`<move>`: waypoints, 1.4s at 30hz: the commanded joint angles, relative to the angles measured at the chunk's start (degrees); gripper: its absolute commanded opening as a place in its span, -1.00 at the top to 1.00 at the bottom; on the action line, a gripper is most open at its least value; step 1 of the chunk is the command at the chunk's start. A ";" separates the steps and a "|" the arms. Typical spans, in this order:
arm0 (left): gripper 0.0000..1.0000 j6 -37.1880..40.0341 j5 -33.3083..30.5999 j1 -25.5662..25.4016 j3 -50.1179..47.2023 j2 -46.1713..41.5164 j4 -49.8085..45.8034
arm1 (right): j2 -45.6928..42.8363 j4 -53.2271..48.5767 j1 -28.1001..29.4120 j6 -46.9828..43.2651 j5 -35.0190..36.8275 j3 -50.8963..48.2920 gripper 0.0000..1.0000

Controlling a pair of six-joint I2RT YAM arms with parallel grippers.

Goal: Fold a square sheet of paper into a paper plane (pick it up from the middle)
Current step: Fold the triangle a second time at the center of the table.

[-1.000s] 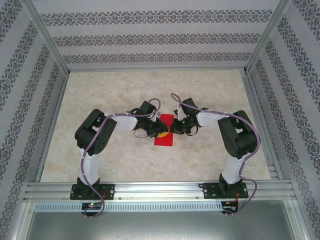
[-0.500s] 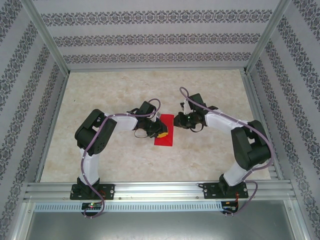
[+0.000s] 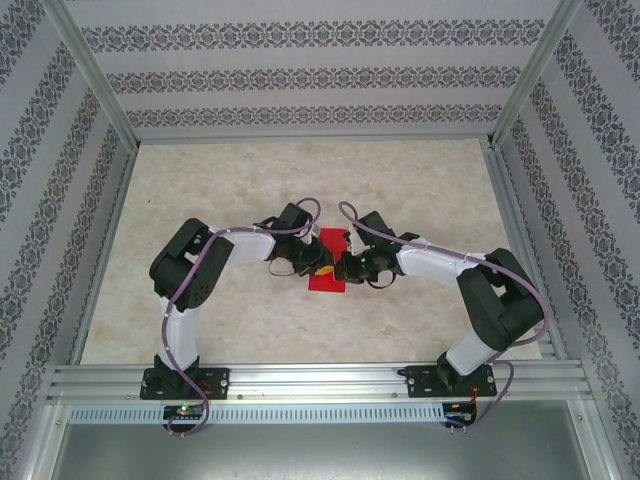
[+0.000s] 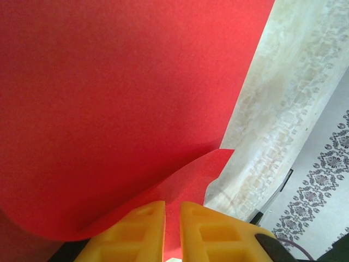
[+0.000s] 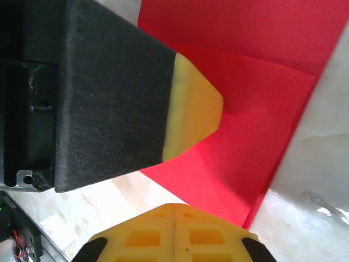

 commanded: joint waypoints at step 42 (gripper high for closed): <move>0.69 0.57 -5.30 0.87 -1.82 2.36 -6.93 | 5.74 -1.84 -0.21 -2.09 1.37 3.99 0.95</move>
